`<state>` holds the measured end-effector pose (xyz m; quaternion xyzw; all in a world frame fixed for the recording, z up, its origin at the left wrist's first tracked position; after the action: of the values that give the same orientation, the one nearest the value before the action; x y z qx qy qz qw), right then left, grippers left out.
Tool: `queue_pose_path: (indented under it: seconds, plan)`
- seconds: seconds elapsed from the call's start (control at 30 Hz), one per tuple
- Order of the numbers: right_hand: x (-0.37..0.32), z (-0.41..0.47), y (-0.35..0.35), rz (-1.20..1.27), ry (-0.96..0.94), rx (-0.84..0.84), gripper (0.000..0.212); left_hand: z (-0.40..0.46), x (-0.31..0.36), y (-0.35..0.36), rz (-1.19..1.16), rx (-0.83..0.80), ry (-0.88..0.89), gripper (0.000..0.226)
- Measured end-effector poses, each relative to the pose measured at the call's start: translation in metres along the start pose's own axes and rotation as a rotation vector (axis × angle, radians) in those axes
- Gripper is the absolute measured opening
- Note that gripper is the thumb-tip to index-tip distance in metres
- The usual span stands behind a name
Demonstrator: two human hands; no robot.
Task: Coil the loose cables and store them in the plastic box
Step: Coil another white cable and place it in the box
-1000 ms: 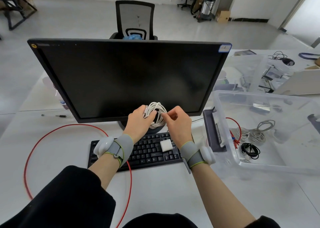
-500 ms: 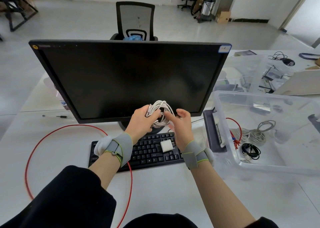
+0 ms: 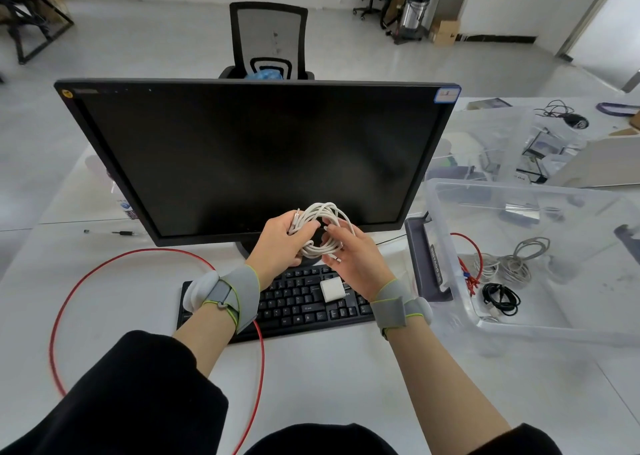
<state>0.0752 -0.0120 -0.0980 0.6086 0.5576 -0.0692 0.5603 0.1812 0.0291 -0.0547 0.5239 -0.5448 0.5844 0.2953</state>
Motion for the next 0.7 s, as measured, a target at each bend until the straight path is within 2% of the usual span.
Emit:
queue_pose_path:
  seconds: [0.2, 0.3, 0.37, 0.5, 0.53, 0.7]
  plan:
    - [-0.004, -0.001, -0.005, -0.144, -0.092, 0.023, 0.016, 0.000, -0.008, 0.000, -0.013, 0.017, -0.039, 0.020]
    - [-0.010, -0.001, -0.012, -0.153, -0.153, 0.088, 0.033, 0.001, -0.010, -0.003, -0.043, 0.046, -0.075, 0.016]
    - [-0.011, 0.001, -0.020, -0.065, -0.171, 0.171, 0.037, 0.002, -0.008, -0.003, -0.060, 0.040, -0.075, 0.012]
    - [-0.013, 0.001, -0.020, 0.095, -0.194, 0.184, 0.010, 0.004, -0.002, 0.001, -0.040, 0.024, -0.056, 0.016]
    - [-0.014, 0.002, -0.019, 0.127, -0.196, 0.175, 0.009, 0.004, -0.002, 0.000, -0.033, 0.032, -0.057, 0.019]
    - [-0.015, 0.003, -0.050, 0.576, -0.165, 0.374, 0.022, 0.004, -0.010, -0.009, -0.020, 0.088, -0.088, 0.023]
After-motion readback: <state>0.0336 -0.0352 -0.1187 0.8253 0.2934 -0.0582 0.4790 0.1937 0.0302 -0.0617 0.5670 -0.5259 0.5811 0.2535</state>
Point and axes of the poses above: each hand's wrist, its own z-axis towards the middle knuckle, its own y-axis out of the palm, x = y × z, the point moved 9 cm from there along z, towards the middle knuckle, and after that the axes turned 12 degrees about z, right-handed, at the moved point
